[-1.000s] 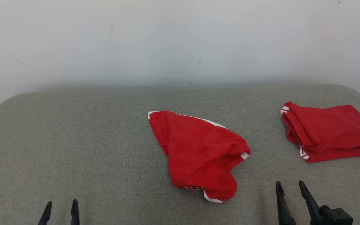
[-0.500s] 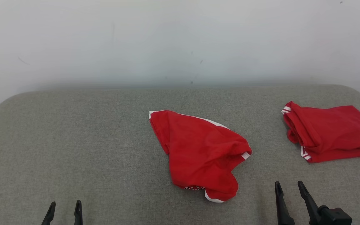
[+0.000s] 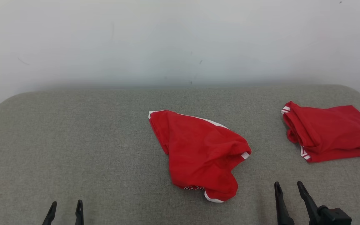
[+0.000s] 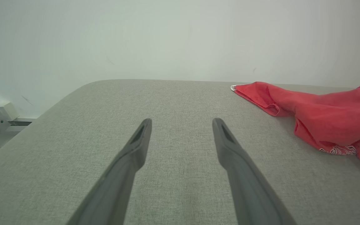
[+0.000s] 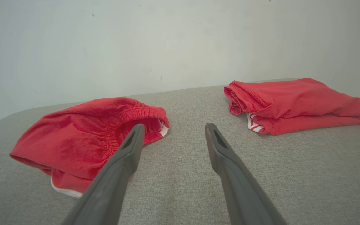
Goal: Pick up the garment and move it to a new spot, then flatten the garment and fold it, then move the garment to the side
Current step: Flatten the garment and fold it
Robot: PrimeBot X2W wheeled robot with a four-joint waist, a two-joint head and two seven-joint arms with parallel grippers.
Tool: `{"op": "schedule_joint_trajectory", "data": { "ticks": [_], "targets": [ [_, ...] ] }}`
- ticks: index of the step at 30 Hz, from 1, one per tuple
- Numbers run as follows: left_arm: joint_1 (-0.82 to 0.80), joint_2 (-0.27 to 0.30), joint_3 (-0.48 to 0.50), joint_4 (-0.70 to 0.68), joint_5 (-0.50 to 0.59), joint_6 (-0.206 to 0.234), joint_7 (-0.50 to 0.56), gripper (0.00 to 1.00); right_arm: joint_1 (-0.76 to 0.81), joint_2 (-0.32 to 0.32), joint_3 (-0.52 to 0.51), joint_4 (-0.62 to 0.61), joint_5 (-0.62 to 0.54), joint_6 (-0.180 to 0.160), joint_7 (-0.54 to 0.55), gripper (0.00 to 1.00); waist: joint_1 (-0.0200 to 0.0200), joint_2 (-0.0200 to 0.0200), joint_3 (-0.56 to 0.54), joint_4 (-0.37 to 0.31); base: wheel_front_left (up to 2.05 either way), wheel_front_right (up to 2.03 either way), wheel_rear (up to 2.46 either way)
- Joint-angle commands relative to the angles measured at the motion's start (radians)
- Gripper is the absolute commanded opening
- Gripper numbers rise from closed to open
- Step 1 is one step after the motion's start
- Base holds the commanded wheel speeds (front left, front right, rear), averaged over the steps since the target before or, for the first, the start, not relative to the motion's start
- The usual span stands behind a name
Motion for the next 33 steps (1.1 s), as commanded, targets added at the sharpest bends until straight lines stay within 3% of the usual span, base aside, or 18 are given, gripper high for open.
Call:
{"op": "schedule_joint_trajectory", "data": {
  "ticks": [1, 14, 18, 22, 33],
  "targets": [
    [-0.015, 0.005, -0.001, -0.001, -0.006, -0.001, -0.003, 1.0, -0.009, 0.0, 0.0, -0.002, 0.001, -0.003, 0.0, 1.0, 0.0, -0.0001, 0.0, 0.0, 0.0, 0.0, 0.0],
    [-0.081, 0.013, -0.107, -0.004, -0.026, 0.0, -0.003, 1.0, -0.016, 0.0, 0.002, 0.0, 0.01, -0.003, 0.0, 1.0, 0.0, -0.0001, 0.006, -0.007, 0.0, 0.0, 0.0],
    [-0.108, 0.017, -0.13, 0.002, -0.039, 0.0, -0.003, 1.0, -0.021, 0.0, 0.06, 0.025, 0.016, -0.003, 0.0, 1.0, 0.0, -0.0001, 0.01, -0.007, 0.0, 0.0, 0.0],
    [-0.131, 0.014, -0.155, 0.009, -0.046, 0.0, -0.003, 1.0, -0.09, -0.001, 0.155, 0.161, 0.015, -0.003, 0.0, 1.0, 0.0, -0.0001, 0.017, 0.008, 0.0, 0.0, 0.0],
    [-0.142, 0.007, -0.177, 0.026, -0.055, 0.0, -0.003, 1.0, -0.348, -0.029, 0.295, 0.602, -0.002, -0.003, 0.007, 1.0, 0.0, -0.0001, 0.019, 0.104, 0.0, 0.0, 0.0]
  ]
}}
